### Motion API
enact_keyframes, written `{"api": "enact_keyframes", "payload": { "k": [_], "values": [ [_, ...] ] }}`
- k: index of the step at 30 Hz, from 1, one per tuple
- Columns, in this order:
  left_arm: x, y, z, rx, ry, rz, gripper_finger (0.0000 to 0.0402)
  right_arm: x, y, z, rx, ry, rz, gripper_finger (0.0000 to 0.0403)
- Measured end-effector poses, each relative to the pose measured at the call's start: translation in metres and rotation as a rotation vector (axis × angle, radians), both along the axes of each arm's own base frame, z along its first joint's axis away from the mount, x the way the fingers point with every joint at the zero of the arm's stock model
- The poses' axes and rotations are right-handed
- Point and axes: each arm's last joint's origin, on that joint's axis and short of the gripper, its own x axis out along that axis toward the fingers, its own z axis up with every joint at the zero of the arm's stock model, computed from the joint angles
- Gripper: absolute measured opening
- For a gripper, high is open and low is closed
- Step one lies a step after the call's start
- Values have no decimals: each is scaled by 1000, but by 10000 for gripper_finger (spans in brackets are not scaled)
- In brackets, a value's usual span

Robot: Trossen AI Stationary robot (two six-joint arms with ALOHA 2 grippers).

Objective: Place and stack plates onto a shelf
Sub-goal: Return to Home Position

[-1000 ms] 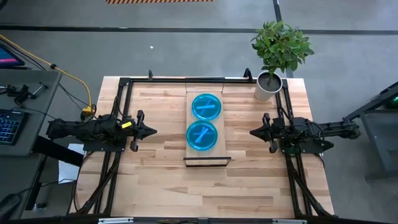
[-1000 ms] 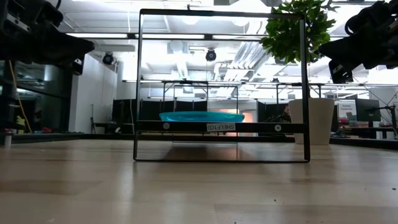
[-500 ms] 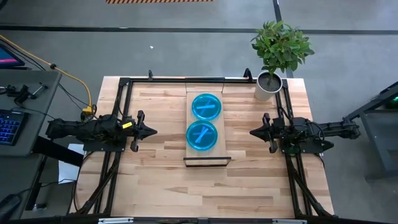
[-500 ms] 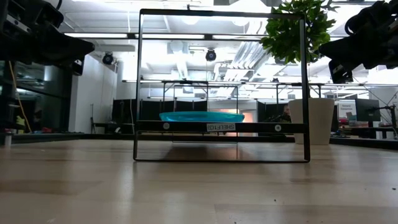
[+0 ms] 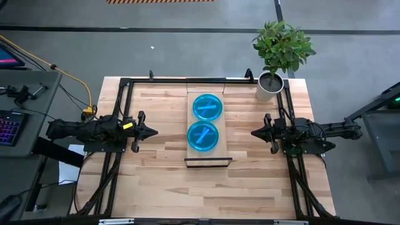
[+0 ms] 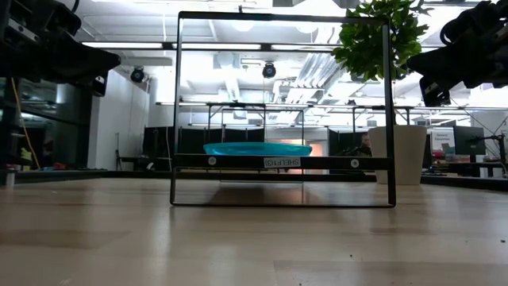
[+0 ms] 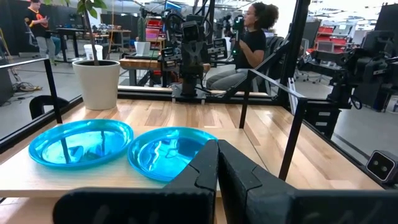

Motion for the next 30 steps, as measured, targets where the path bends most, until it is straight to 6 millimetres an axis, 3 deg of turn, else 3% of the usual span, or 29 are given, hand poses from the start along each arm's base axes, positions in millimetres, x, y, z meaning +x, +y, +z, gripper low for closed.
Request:
{"api": "enact_keyframes", "payload": {
  "k": [30],
  "values": [
    [0,0,0,0,0,0,0,0,0,0,0,0,0,0]
  ]
}}
